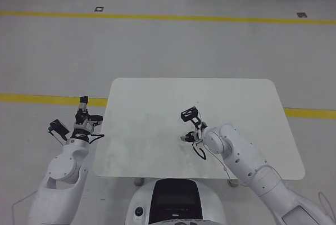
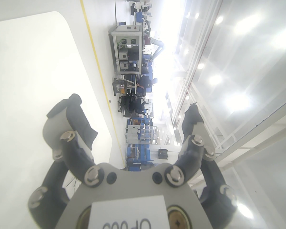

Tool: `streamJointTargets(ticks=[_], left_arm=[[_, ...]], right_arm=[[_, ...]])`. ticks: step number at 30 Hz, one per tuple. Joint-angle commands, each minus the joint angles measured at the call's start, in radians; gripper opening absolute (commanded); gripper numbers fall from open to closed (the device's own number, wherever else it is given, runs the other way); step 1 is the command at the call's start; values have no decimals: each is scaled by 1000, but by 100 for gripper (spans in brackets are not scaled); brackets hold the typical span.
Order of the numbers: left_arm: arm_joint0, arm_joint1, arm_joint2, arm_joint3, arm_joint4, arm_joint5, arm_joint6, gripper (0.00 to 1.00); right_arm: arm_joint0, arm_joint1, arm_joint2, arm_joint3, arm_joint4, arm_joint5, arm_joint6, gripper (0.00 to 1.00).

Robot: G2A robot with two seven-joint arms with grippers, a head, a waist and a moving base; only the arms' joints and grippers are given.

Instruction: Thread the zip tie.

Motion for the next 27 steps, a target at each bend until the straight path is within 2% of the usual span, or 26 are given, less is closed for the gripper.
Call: streamJointTargets(ticks=[1, 3, 10, 11, 13, 14, 27], left_arm=[[0, 0, 0, 0, 0, 0, 0, 100], [0, 0, 0, 0, 0, 0, 0, 100], [0, 0, 0, 0, 0, 0, 0, 100], [0, 0, 0, 0, 0, 0, 0, 100], [0, 0, 0, 0, 0, 0, 0, 100], [0, 0, 0, 0, 0, 0, 0, 100], [0, 0, 0, 0, 0, 0, 0, 100]], right_arm=[[0, 0, 0, 0, 0, 0, 0, 100], [-10, 0, 2, 2, -18, 12, -27, 100], [-18, -2, 14, -5, -37, 42, -20, 100], [-19, -2, 16, -6, -35, 43, -22, 93], [-22, -3, 23, -10, -32, 42, -27, 55], [-24, -2, 25, -13, -33, 41, -28, 48], [-64, 4, 72, -47, -55, 43, -28, 25]])
